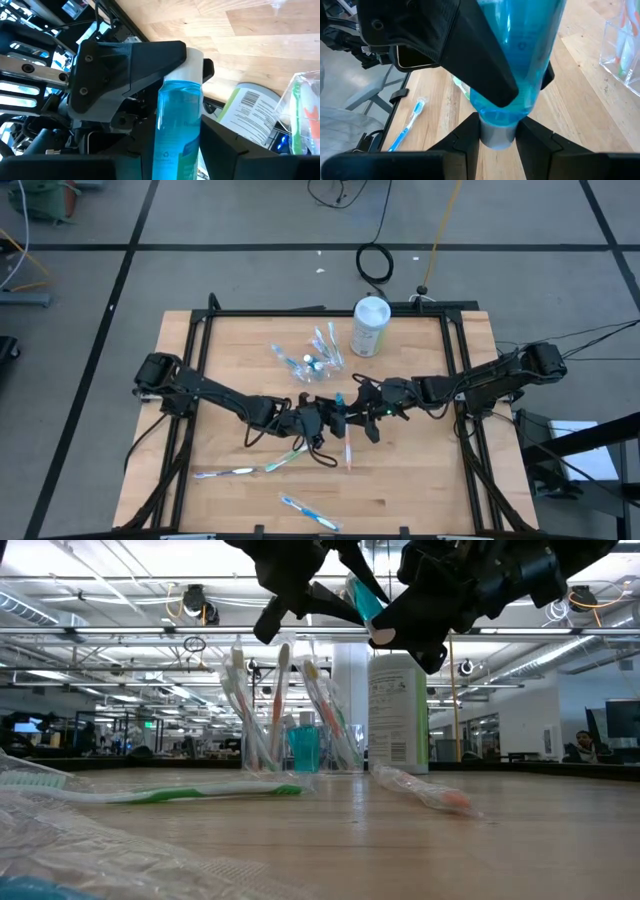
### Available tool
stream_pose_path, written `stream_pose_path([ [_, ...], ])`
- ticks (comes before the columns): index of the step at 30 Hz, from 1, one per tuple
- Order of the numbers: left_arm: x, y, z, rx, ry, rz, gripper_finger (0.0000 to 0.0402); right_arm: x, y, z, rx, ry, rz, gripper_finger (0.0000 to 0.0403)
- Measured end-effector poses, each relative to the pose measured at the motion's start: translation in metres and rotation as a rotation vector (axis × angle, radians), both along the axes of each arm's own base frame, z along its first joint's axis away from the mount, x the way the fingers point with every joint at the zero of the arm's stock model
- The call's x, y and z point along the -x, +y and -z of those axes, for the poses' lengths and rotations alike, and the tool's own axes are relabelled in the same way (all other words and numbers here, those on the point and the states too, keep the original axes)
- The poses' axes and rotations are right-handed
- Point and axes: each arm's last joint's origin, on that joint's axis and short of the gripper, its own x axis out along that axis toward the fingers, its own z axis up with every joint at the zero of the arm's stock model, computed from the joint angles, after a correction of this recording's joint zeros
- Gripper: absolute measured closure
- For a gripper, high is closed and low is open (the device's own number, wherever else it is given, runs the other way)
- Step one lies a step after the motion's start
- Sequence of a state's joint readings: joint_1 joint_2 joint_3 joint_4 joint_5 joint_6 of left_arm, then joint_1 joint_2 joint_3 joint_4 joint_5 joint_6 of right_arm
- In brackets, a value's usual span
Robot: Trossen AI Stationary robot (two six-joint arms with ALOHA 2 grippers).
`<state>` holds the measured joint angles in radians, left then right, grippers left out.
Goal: Pick & Place toothbrushing station
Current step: Put the blue mouthwash into the transparent organizer
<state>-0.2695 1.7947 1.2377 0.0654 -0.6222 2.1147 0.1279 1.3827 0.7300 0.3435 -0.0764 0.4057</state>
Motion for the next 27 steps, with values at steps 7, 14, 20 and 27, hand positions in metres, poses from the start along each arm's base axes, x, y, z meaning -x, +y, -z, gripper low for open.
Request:
stream_pose_path([
  [7,-0.0001,0.0002,-0.0002,-0.003,-0.001,0.000,0.0265,-0.0002,-0.0011,-0.0001,0.006,-0.002,0.009,0.0302],
  [14,0.0003,0.0013,-0.0003,-0.019,-0.003,-0.033,0.0281,-0.0006,-0.0023,-0.0005,0.032,-0.011,0.044,0.0296],
  [20,0.0004,0.0014,-0.0005,-0.014,-0.012,-0.050,0.0301,-0.0016,-0.0023,-0.0032,0.083,-0.050,0.026,0.0275],
  [27,0.0005,0.0015,-0.0005,-0.015,-0.012,-0.053,0.0299,-0.0017,-0.0023,-0.0033,0.093,-0.054,0.022,0.0271],
])
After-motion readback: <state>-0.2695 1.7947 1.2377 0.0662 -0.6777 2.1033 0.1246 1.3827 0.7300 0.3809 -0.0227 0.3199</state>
